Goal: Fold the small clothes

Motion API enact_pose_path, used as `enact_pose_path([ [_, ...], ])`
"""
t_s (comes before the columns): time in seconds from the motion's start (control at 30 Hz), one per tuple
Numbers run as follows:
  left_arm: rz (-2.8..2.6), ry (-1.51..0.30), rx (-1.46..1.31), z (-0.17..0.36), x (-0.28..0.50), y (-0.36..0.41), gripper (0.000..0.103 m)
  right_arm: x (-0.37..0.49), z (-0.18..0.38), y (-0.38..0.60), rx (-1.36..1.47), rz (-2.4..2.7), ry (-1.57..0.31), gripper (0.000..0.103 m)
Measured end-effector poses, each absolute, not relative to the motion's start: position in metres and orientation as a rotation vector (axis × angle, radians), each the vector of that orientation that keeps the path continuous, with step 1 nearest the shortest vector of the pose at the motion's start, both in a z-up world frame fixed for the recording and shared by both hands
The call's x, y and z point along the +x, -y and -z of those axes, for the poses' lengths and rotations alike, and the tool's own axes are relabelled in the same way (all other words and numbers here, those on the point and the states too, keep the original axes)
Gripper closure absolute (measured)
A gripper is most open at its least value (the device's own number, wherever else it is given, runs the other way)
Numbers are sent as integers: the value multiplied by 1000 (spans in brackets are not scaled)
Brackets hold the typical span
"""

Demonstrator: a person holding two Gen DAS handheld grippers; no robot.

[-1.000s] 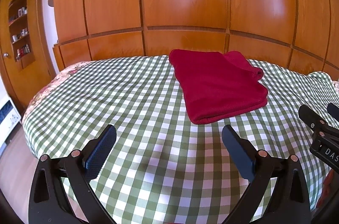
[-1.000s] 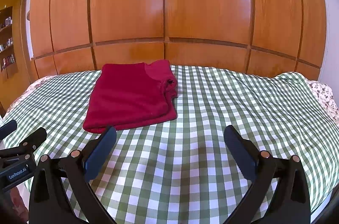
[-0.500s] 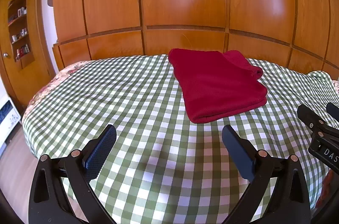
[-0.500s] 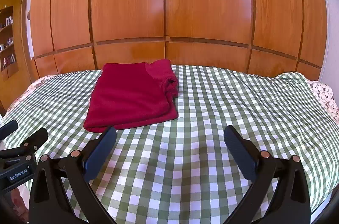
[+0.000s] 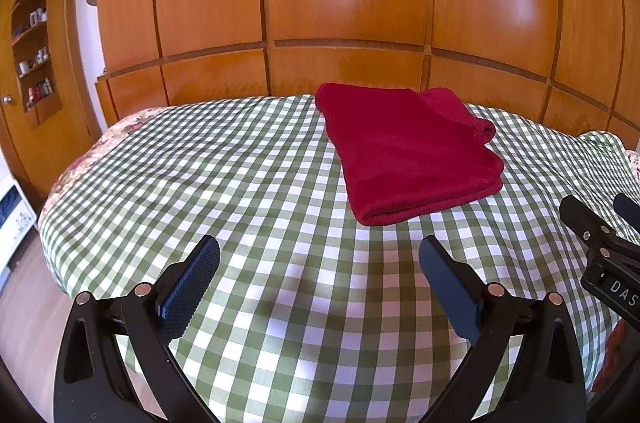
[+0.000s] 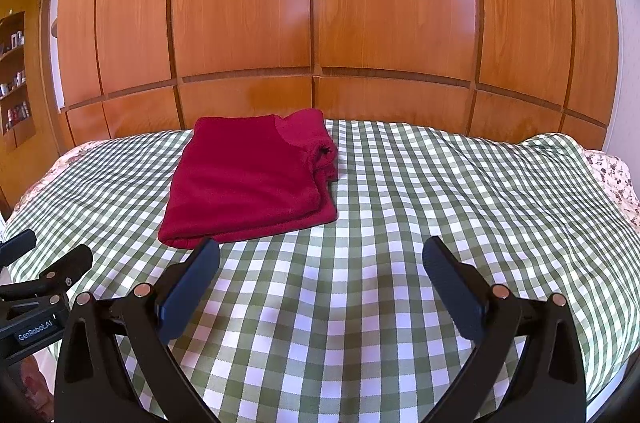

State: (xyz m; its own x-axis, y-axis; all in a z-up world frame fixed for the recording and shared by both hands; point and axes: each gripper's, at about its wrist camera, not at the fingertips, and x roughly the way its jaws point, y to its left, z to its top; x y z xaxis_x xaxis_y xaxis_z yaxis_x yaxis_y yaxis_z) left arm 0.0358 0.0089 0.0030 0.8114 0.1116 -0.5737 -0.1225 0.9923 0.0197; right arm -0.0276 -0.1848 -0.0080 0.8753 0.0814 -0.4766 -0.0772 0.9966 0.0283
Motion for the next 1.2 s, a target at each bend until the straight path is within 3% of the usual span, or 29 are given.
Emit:
enact_pose_path([
  [1.2, -108, -678, -53, 4, 40, -11, 4, -26, 12, 184, 3, -87, -516, 2],
])
